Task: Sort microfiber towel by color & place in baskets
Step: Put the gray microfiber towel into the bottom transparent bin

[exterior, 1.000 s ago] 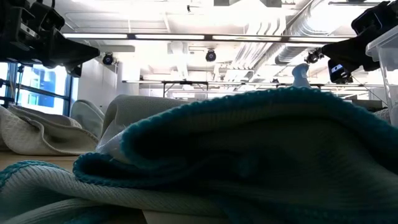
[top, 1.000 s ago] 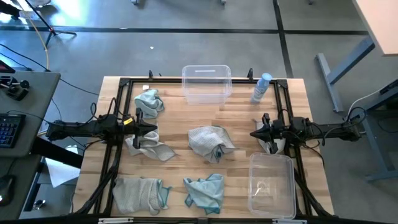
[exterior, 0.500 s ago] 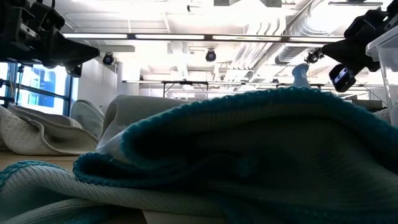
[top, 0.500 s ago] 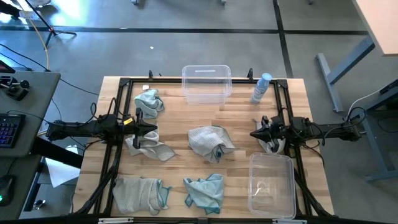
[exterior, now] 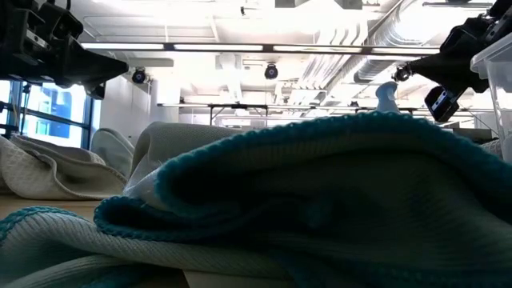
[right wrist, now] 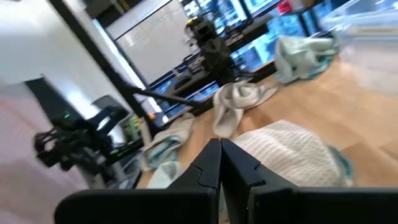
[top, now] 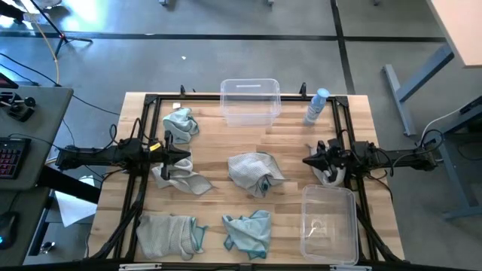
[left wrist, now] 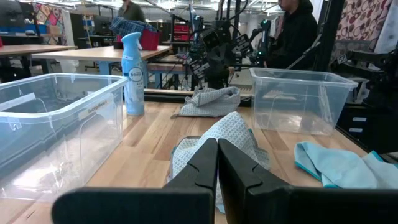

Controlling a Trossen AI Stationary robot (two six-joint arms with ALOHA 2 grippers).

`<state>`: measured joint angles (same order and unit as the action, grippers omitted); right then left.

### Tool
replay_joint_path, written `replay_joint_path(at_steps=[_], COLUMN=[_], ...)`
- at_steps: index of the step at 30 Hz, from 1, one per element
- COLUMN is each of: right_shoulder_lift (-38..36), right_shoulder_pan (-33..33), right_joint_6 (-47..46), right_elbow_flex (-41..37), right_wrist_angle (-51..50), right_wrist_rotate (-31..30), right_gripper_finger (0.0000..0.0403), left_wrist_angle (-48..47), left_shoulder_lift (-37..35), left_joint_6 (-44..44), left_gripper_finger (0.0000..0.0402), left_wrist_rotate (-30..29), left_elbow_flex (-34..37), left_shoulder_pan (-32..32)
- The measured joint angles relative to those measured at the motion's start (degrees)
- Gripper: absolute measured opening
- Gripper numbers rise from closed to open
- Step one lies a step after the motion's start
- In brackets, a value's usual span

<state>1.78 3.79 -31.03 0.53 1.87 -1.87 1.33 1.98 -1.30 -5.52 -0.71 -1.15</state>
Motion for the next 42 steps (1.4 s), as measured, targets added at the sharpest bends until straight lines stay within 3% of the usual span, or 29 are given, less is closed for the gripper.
replay_joint_path(at_steps=[7, 13, 18, 26, 30, 35, 38, 42], right_shoulder_lift=[0.20, 3.70, 11.48, 29.85, 39.48, 49.81, 54.72, 59.07], right_shoulder_pan=[0.00, 0.00, -0.01, -0.02, -0.45, -4.17, -6.94, -10.22], right_joint_6=[1.22, 6.17, 8.63, -4.12, -11.25, -27.21, -31.75, -31.68], right_elbow_flex=[0.62, 7.80, 18.06, 36.12, 45.49, 56.79, 61.36, 63.61], right_wrist_angle=[-0.71, -6.92, -19.70, -42.53, -54.22, -74.90, -84.05, -88.96], right_wrist_rotate=[-6.95, -12.31, -18.96, -29.29, -29.72, -28.76, -23.64, -17.35], right_gripper_finger=[0.0000, 0.0000, 0.0000, 0.0000, 0.0000, 0.0000, 0.0000, 0.0014], left_wrist_angle=[0.01, 0.02, 0.02, 0.02, 0.00, 0.00, 0.01, 0.00], left_shoulder_lift=[0.02, 0.00, 0.02, 0.02, 0.02, 0.02, 0.02, 0.02], left_joint_6=[-0.01, 0.00, 0.00, -0.02, -0.02, 0.00, -0.01, 0.00], left_gripper_finger=[0.0000, 0.0000, 0.0000, 0.0000, 0.0000, 0.0000, 0.0000, 0.0000], left_wrist_rotate=[0.00, -0.02, -0.02, -0.02, -0.02, -0.02, -0.01, -0.02], left_elbow_flex=[-0.01, 0.00, 0.00, 0.00, -0.02, -0.01, 0.00, 0.00], left_shoulder_pan=[-0.02, 0.00, -0.02, -0.01, -0.02, -0.02, 0.00, -0.02])
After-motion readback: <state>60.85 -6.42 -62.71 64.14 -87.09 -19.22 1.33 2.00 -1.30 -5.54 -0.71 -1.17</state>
